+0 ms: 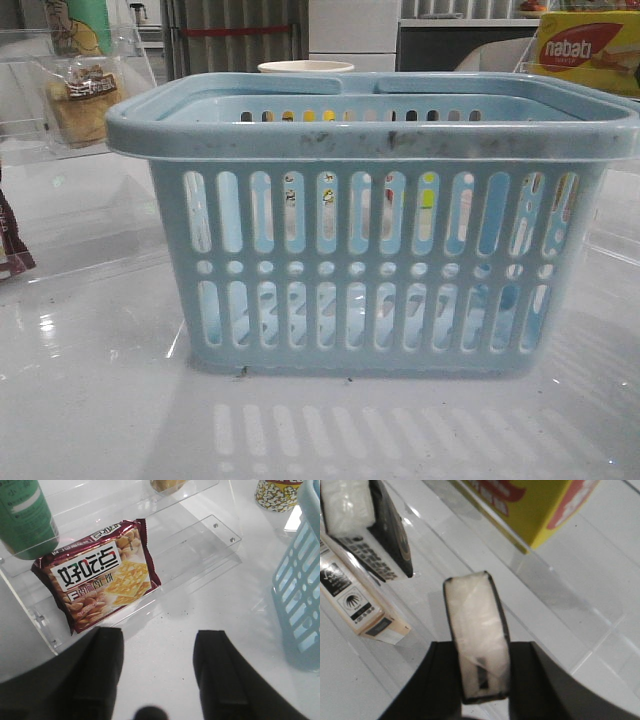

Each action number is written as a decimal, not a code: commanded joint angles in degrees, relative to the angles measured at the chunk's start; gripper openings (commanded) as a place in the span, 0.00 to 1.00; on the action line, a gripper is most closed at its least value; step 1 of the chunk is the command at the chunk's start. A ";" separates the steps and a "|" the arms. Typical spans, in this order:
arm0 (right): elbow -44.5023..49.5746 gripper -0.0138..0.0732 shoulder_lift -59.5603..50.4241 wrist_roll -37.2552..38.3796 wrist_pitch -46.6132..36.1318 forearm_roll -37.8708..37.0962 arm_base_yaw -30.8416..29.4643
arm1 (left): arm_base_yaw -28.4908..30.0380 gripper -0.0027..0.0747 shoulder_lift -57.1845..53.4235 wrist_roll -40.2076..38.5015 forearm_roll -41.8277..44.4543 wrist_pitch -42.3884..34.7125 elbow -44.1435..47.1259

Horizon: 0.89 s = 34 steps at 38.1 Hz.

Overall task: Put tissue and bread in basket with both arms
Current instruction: 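Carry the tissue roll with the right gripper over the basket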

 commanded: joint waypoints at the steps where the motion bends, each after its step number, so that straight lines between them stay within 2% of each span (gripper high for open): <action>1: -2.14 0.41 -3.00 0.20 -4.35 -0.64 -0.37 | -0.07 0.53 0.02 -0.35 -0.70 -3.54 -1.71; 4: -2.53 0.38 -3.44 0.20 -4.04 -0.59 -0.37 | -0.07 0.53 0.02 -0.35 -0.70 -3.54 -1.71; 19: -3.34 0.38 -13.90 0.20 2.02 0.21 3.40 | -0.07 0.53 0.02 -0.35 -0.70 -3.54 -1.71; 28: -3.13 0.38 -23.22 -1.00 9.07 0.69 11.15 | -0.07 0.53 0.02 -0.35 -0.70 -3.54 -1.71; 34: -1.26 0.38 -28.30 -4.77 12.83 5.18 18.81 | -0.07 0.53 0.02 -0.35 -0.70 -3.41 -1.71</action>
